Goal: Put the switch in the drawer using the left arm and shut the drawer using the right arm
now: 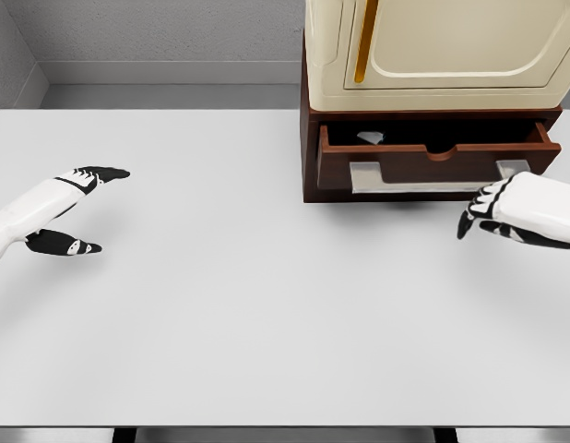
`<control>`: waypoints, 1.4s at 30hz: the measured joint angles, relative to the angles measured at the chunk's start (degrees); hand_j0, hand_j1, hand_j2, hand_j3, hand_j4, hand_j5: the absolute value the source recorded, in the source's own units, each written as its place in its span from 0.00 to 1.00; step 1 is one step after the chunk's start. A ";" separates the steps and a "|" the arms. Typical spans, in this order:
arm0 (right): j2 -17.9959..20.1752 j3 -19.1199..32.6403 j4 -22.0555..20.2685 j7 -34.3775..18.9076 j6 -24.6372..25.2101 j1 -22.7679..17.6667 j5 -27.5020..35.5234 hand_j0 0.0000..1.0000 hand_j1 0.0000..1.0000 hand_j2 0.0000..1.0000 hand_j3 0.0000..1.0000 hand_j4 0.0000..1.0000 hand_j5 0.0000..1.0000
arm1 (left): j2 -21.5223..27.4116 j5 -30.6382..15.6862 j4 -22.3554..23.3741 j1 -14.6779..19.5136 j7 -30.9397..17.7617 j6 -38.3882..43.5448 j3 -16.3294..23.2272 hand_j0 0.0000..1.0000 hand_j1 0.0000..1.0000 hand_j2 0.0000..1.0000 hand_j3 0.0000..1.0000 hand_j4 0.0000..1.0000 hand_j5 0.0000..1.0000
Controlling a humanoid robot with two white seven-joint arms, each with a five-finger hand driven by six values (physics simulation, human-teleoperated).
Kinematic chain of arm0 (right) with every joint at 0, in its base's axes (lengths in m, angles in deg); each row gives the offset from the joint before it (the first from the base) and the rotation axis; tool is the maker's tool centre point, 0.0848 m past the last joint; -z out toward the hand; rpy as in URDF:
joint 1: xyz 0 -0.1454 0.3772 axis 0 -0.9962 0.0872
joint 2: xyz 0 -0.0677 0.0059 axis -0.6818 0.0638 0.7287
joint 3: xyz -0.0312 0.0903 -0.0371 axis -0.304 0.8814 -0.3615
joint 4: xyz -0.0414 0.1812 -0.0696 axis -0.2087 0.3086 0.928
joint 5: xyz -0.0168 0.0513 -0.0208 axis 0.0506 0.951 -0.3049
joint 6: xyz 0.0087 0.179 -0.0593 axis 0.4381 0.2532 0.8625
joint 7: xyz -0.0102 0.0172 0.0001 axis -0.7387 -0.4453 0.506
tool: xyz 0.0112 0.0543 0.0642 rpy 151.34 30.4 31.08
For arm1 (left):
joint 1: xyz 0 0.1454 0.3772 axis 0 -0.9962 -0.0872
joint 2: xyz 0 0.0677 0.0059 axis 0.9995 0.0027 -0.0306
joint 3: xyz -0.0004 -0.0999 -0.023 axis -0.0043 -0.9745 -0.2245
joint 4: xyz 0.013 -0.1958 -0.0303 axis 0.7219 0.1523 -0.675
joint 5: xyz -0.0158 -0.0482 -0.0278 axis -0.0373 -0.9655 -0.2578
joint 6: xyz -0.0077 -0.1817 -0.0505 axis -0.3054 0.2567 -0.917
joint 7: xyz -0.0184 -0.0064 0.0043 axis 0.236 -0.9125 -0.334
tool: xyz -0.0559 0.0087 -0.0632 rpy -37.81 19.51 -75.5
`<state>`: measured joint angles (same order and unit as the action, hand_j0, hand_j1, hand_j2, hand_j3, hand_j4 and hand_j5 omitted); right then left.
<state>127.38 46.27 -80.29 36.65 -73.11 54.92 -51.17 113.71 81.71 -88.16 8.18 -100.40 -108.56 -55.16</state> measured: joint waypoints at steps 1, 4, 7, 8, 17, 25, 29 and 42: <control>-0.36 -0.02 0.01 0.00 0.01 0.00 -0.18 0.48 0.48 0.48 0.48 0.48 0.48 | 0.00 -0.01 0.00 0.00 0.01 0.00 0.00 1.00 1.00 1.00 1.00 1.00 1.00; -1.13 -0.13 0.01 0.01 0.03 0.00 -0.49 0.48 0.48 0.48 0.48 0.48 0.48 | 0.00 -0.02 0.01 0.00 0.00 0.00 0.00 1.00 1.00 1.00 1.00 1.00 1.00; -2.08 -0.19 0.02 0.02 0.03 0.09 -0.86 0.48 0.48 0.48 0.48 0.48 0.48 | 0.00 -0.04 0.01 0.00 0.00 0.00 0.00 1.00 1.00 1.00 1.00 1.00 1.00; -2.37 -0.20 0.02 0.01 0.03 0.09 -1.01 0.48 0.48 0.48 0.48 0.48 0.48 | 0.00 -0.05 0.02 0.00 0.00 0.00 0.00 1.00 1.00 1.00 1.00 1.00 1.00; -4.60 -0.23 0.34 0.10 0.00 2.11 -2.82 0.49 0.49 0.49 0.49 0.49 0.49 | 0.01 -0.06 -0.04 0.00 0.00 0.00 0.00 1.00 1.00 1.00 1.00 1.00 1.00; -6.39 -0.27 1.55 0.10 0.08 2.99 -4.23 0.50 0.50 0.50 0.50 0.50 0.50 | 0.00 -0.06 -0.05 0.00 0.00 0.00 0.00 1.00 1.00 1.00 1.00 1.00 1.00; -7.44 -0.31 2.50 0.09 0.06 2.99 -5.06 0.50 0.50 0.50 0.50 0.50 0.50 | -0.01 -0.06 -0.06 0.00 0.00 0.00 0.00 1.00 1.00 1.00 1.00 1.00 1.00; -9.88 -2.29 5.01 0.05 0.05 7.65 -6.10 0.50 0.50 0.50 0.50 0.50 0.50 | 0.01 -0.06 -0.07 0.09 0.00 0.00 0.00 1.00 1.00 1.00 1.00 1.00 1.00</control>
<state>117.50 43.98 -75.28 36.69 -73.07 62.57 -57.27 113.71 81.65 -88.24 8.26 -100.40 -108.56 -55.16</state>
